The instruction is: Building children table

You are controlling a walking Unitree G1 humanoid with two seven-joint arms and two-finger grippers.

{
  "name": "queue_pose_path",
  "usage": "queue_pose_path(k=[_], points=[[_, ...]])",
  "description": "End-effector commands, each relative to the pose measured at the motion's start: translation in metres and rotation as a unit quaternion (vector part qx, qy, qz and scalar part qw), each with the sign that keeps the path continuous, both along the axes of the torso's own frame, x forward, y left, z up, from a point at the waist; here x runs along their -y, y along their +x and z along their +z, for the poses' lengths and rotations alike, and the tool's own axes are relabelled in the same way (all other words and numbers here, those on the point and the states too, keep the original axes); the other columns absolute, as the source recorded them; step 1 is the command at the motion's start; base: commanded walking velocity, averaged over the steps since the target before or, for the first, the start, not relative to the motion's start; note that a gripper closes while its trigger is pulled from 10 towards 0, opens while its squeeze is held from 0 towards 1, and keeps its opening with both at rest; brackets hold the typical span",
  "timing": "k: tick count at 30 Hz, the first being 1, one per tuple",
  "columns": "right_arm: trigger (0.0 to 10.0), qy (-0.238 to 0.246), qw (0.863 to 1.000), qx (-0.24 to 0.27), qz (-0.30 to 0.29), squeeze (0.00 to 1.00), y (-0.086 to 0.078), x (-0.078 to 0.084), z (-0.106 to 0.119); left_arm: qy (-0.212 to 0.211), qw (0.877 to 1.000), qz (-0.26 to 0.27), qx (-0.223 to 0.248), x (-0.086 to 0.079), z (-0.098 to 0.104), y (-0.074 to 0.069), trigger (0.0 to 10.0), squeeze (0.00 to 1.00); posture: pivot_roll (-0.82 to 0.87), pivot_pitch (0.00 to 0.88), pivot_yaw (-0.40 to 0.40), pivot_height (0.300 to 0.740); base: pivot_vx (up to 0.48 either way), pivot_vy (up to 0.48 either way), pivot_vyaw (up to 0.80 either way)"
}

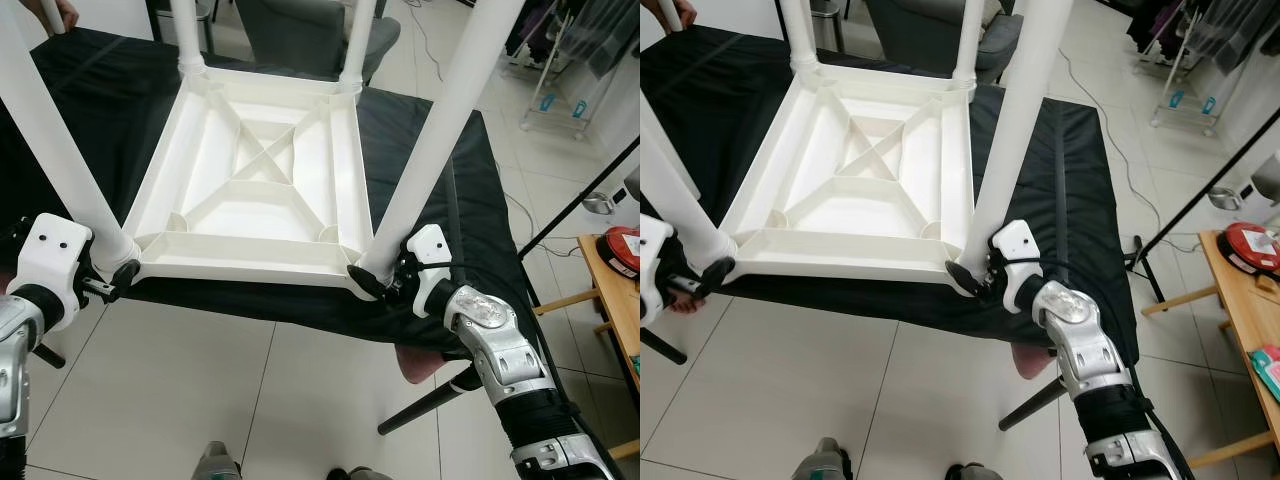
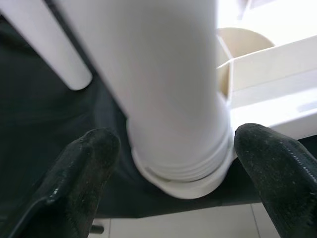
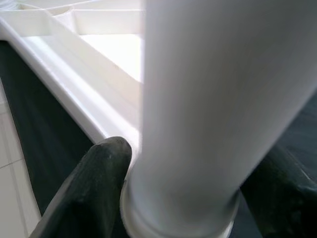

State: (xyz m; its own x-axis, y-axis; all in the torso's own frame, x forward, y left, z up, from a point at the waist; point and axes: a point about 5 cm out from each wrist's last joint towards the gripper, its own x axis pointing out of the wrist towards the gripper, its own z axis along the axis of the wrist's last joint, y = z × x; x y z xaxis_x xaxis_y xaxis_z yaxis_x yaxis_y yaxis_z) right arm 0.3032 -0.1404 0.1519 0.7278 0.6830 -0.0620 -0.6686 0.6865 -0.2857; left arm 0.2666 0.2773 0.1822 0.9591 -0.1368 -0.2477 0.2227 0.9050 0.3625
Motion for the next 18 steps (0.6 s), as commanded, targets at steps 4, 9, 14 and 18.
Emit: queue_pose_path(k=[4,9,14,18], points=[[10.0,-0.002,0.998,-0.002,0.059,0.0,-0.022,0.001,0.012,-0.02,0.996,-0.083,-0.003,0.032,-0.004,0.017,10.0,0.0,0.24,0.12,-0.082,0.74,0.0,0.0,0.0],[10.0,-0.001,0.997,-0.004,0.082,0.0,-0.035,0.003,0.019,-0.037,0.992,-0.118,0.009,0.055,0.0,0.031,10.0,0.0,0.22,0.123,-0.082,0.74,0.0,0.0,0.0],[10.0,-0.007,0.996,-0.007,0.084,0.0,-0.048,0.009,0.022,-0.06,0.982,-0.18,0.018,0.097,0.002,0.047,10.0,0.0,0.19,0.121,-0.074,0.74,0.0,0.0,0.0],[10.0,-0.008,0.997,-0.007,0.074,0.0,-0.049,0.012,0.023,-0.066,0.976,-0.204,0.018,0.111,0.002,0.05,10.0,0.0,0.18,0.121,-0.066,0.74,0.0,0.0,0.0]])
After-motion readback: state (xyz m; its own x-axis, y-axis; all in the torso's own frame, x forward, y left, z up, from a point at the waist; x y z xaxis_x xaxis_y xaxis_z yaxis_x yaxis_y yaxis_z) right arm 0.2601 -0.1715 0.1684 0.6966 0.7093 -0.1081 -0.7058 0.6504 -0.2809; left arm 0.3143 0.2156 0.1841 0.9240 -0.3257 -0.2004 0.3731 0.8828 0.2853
